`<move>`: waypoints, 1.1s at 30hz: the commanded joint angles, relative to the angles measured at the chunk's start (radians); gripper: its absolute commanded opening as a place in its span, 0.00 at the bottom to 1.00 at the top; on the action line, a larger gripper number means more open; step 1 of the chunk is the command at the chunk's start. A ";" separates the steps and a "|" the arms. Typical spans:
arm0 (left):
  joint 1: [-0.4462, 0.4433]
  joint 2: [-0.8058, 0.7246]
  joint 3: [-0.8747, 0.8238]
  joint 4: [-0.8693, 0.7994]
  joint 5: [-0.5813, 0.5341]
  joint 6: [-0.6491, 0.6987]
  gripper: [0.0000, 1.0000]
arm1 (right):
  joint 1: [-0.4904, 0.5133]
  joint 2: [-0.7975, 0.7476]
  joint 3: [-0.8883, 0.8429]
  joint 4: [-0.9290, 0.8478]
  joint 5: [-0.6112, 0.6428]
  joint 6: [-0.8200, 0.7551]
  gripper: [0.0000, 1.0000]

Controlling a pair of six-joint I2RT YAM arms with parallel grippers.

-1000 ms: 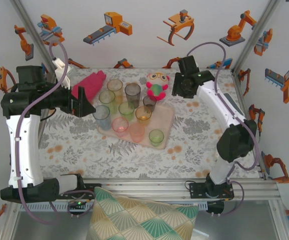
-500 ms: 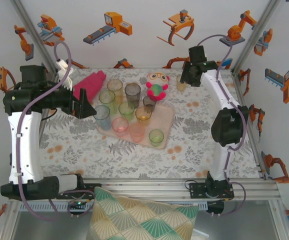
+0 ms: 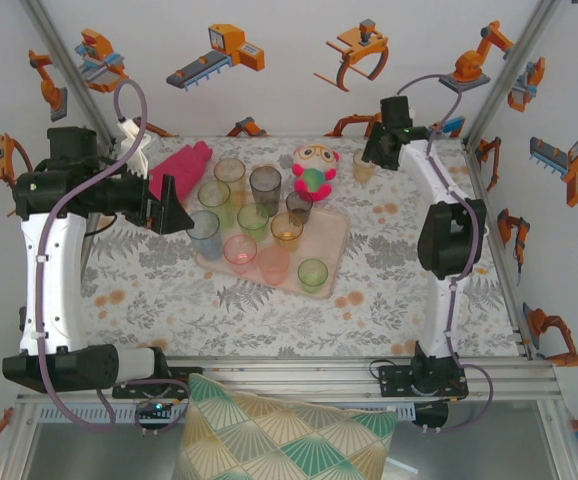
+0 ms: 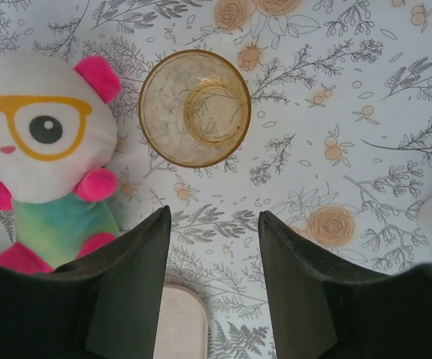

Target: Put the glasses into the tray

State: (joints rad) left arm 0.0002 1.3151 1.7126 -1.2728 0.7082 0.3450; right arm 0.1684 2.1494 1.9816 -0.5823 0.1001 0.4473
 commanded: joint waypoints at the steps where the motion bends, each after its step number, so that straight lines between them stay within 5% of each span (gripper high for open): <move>1: -0.005 0.013 0.020 -0.024 0.024 0.023 0.97 | -0.013 0.022 0.044 0.047 -0.002 -0.009 0.48; 33: -0.006 0.036 0.030 -0.030 0.016 0.022 0.97 | -0.047 0.224 0.200 -0.013 -0.004 -0.008 0.47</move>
State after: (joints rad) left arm -0.0013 1.3479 1.7203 -1.2758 0.7074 0.3450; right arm 0.1303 2.3562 2.1517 -0.5667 0.0788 0.4473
